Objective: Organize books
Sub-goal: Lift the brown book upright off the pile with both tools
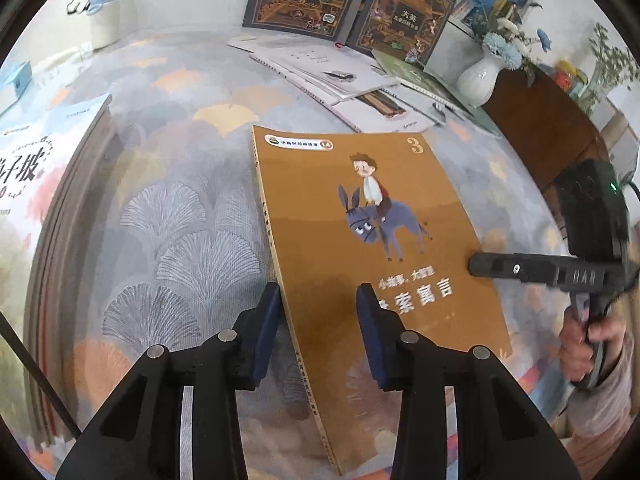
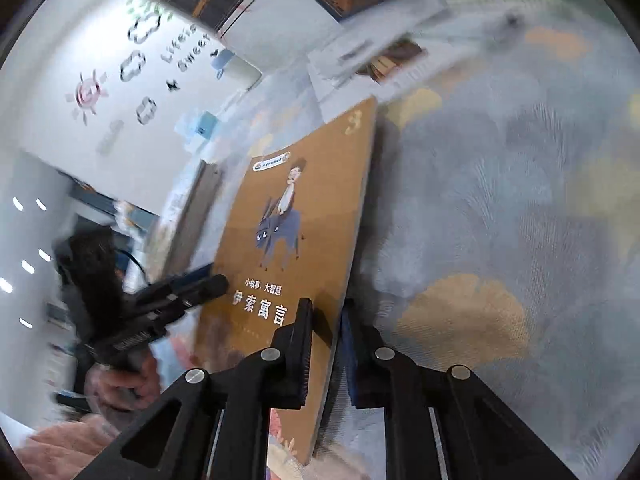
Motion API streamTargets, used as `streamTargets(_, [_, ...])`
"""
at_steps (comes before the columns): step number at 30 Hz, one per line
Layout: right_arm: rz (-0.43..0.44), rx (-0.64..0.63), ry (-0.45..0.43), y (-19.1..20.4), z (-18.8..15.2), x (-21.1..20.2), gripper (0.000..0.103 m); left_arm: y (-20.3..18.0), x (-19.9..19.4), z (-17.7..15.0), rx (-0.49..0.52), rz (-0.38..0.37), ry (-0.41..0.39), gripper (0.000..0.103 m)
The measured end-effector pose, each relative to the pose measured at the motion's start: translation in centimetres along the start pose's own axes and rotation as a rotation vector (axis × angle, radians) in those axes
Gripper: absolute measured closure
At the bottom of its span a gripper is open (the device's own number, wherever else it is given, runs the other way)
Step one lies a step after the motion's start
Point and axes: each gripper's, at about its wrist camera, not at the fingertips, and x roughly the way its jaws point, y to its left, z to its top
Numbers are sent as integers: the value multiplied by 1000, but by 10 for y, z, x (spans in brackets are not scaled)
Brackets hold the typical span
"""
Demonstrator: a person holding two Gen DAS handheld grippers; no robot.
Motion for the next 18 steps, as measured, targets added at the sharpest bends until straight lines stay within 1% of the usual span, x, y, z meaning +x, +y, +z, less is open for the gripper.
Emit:
streamTargets(1, [-33,-76,-16,15,0,-4,90,0,-4,1,9,-3,-7,67])
streamTargets(3, [-49,-139,-35,32,1,-12,90,-1,-10,4,32,12,-15,67])
streamTargets(5, [-32,-152,-54,42,0,-19,90,-1,-15,5,47,26,-21,67])
streamTargets(8, [-24,-161,-77,47,-2,-30,89,7,-21,8,12,-26,-13,67])
streamTargets(12, [-14,-163,-82,56,-4,-34,89,11,-33,9,13,-44,-29,67])
streamTargets(18, [-4,-172,-99,83,3,-32,89,16,-62,21,39,-35,-95,67])
